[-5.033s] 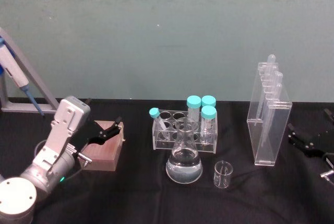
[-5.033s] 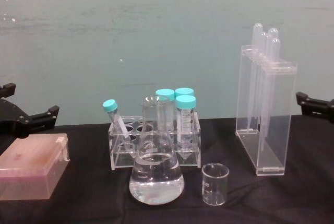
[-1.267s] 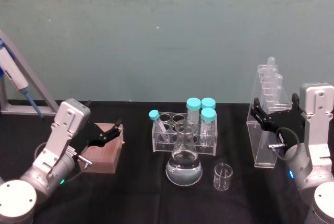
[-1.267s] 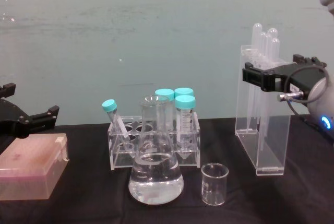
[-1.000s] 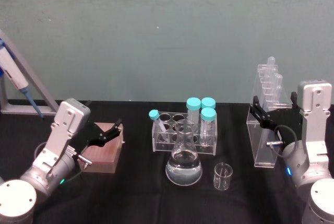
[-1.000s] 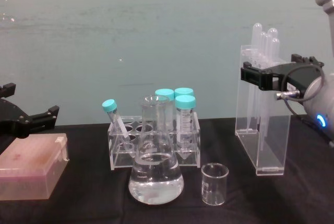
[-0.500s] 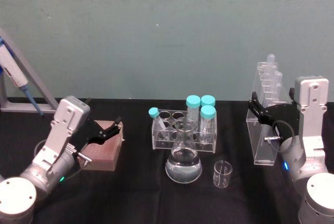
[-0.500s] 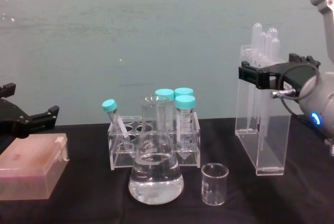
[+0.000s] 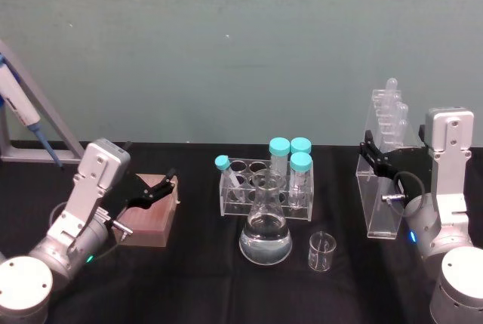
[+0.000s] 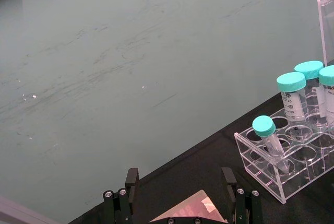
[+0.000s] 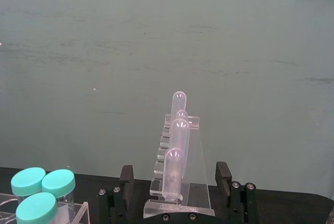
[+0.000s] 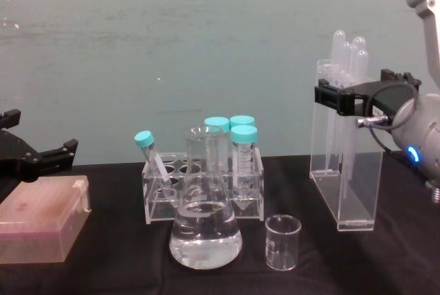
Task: Place the experimental apparatus aside using one hand.
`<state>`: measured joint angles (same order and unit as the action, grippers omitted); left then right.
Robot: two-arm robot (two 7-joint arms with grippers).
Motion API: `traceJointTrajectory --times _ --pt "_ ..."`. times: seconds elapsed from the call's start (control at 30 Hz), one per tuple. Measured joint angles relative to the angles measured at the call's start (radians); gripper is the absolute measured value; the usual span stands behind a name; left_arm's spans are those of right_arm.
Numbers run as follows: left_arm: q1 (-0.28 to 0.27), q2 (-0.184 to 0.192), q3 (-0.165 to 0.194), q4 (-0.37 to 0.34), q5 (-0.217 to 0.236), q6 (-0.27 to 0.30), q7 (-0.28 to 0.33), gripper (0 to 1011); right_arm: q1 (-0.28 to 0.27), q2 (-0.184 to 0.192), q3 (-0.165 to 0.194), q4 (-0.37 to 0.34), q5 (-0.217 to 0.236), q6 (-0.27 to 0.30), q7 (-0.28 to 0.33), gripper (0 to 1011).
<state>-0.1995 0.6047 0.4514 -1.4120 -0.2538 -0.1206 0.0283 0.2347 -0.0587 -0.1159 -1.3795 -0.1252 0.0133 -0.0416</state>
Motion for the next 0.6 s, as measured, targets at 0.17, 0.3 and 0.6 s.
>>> traceJointTrajectory --times 0.17,0.3,0.6 --pt "0.000 0.000 0.000 0.000 0.000 0.000 0.000 1000 0.004 -0.004 0.006 0.006 -0.004 -0.002 0.002 1000" --pt "0.000 0.000 0.000 0.000 0.000 0.000 0.000 1000 0.007 -0.005 0.010 0.011 -0.005 -0.005 0.005 1000" --pt "0.000 0.000 0.000 0.000 0.000 0.000 0.000 1000 0.015 -0.009 0.015 0.021 -0.008 -0.006 0.015 1000"
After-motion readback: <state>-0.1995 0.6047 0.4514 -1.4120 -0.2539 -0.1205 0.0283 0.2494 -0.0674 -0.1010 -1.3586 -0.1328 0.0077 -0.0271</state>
